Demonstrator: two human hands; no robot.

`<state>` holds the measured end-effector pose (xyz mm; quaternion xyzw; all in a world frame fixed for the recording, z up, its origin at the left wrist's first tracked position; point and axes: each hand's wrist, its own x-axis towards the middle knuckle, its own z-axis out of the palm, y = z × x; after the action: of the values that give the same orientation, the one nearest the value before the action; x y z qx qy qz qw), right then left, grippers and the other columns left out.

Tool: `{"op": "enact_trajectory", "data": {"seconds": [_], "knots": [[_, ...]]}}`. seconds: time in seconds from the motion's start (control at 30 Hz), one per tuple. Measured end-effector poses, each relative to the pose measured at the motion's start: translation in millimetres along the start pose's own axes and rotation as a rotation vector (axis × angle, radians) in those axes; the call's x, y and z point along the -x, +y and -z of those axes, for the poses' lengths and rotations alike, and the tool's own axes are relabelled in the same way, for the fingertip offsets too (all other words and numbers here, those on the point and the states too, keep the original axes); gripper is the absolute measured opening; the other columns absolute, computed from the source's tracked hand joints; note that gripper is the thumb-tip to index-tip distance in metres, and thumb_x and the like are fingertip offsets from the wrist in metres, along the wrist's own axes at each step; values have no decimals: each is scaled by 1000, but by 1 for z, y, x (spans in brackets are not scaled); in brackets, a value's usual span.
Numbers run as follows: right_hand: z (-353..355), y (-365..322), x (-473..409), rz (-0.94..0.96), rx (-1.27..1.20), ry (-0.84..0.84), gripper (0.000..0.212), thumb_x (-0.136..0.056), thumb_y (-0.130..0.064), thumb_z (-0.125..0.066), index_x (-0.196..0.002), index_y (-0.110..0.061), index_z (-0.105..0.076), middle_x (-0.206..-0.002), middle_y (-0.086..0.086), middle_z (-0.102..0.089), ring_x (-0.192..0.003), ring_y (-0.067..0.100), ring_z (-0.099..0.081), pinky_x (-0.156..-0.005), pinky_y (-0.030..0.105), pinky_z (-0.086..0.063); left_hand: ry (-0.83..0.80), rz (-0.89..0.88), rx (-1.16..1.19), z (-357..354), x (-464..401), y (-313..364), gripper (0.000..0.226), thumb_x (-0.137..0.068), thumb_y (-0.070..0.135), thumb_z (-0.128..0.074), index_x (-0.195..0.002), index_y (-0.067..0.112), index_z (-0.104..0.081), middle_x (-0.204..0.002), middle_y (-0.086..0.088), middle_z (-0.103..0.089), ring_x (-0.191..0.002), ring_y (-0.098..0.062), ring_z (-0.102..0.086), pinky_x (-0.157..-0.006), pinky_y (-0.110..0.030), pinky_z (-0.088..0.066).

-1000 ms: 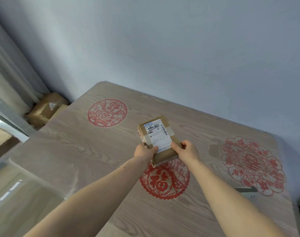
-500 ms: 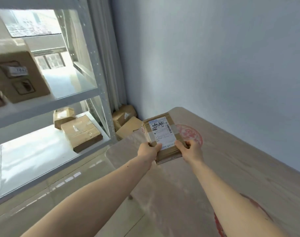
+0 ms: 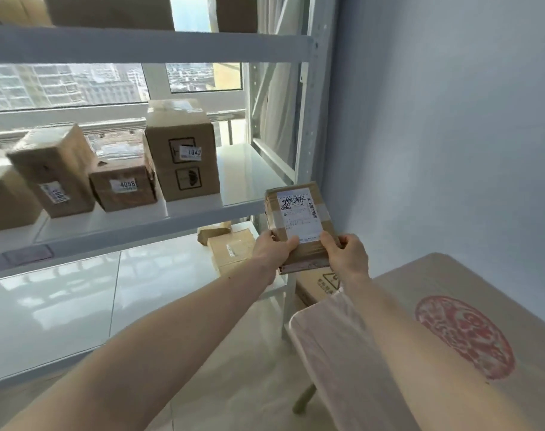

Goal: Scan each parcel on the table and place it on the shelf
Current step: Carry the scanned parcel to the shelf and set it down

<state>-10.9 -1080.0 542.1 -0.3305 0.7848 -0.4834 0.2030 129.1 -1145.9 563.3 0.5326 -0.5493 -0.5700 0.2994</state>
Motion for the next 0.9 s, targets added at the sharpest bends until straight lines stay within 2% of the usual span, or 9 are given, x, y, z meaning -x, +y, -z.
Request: {"op": "enact_trajectory", "data": {"seconds": [0.1, 0.23, 0.37, 0.53, 0.6, 0.67, 0.73, 0.8, 0.9], "knots": [[-31, -26, -27, 21, 14, -22, 40, -93, -51, -60, -106, -13, -55, -103, 4, -62, -96, 26, -60, -92, 42, -50, 16, 0, 60, 24, -35, 12, 38, -85, 24, -76, -116, 16, -57, -115, -2, -66, -103, -21, -65, -87, -36, -56], [-66, -51, -69, 68, 62, -33, 47, -91, -58, -56, -112, -16, -54, -106, 3, -64, -96, 26, -62, -91, 48, -52, 3, 5, 139, 45, -82, 32, 46, -82, 18, -78, -115, 16, -45, -111, -2, -62, -96, -17, -63, -69, -27, -52], [-93, -72, -119, 91, 118, -49, 47, -93, -60, -51, -114, -18, -53, -109, 3, -64, -100, 28, -62, -91, 48, -52, 4, 3, 161, 52, -133, 48, 46, -83, 10, -75, -113, 16, -42, -110, -3, -59, -100, -20, -62, -75, -27, -53], [-125, -100, -186, 134, 166, -92, 43, -101, -49, -43, -119, -13, -59, -108, 7, -65, -93, 25, -58, -79, 35, -46, 25, -20, 135, 62, -199, 66, 41, -82, 7, -73, -119, 13, -58, -116, -5, -68, -102, -21, -66, -82, -29, -55], [-141, -108, -207, 137, 179, -109, 42, -102, -46, -42, -118, -12, -60, -108, 8, -66, -92, 25, -57, -79, 34, -45, 33, -35, 135, 68, -221, 71, 35, -84, 7, -72, -117, 14, -60, -114, -3, -69, -96, -17, -66, -77, -24, -53], [-156, -114, -224, 132, 206, -115, 40, -103, -43, -39, -117, -12, -61, -107, 7, -65, -95, 27, -59, -79, 33, -44, 50, -41, 147, 72, -239, 75, 30, -87, 8, -71, -112, 18, -58, -109, 0, -67, -83, -8, -62, -64, -16, -48], [-169, -118, -238, 110, 219, -119, 41, -103, -43, -38, -116, -13, -62, -104, 6, -66, -97, 29, -62, -81, 35, -46, 73, -54, 170, 76, -257, 77, 32, -87, 11, -72, -111, 18, -52, -106, 0, -64, -78, -4, -59, -57, -13, -44], [-180, -121, -252, 79, 201, -129, 42, -102, -44, -38, -113, -13, -64, -104, 7, -68, -96, 32, -65, -85, 43, -52, 94, -67, 170, 79, -274, 77, 38, -87, 13, -73, -113, 17, -46, -107, 0, -62, -83, -9, -60, -58, -15, -45], [-192, -125, -268, 49, 183, -143, 41, -101, -44, -38, -111, -15, -65, -105, 9, -69, -97, 33, -65, -88, 48, -54, 99, -97, 126, 81, -297, 76, 43, -86, 16, -74, -124, 9, -54, -117, -5, -67, -99, -17, -65, -78, -24, -54]]}}
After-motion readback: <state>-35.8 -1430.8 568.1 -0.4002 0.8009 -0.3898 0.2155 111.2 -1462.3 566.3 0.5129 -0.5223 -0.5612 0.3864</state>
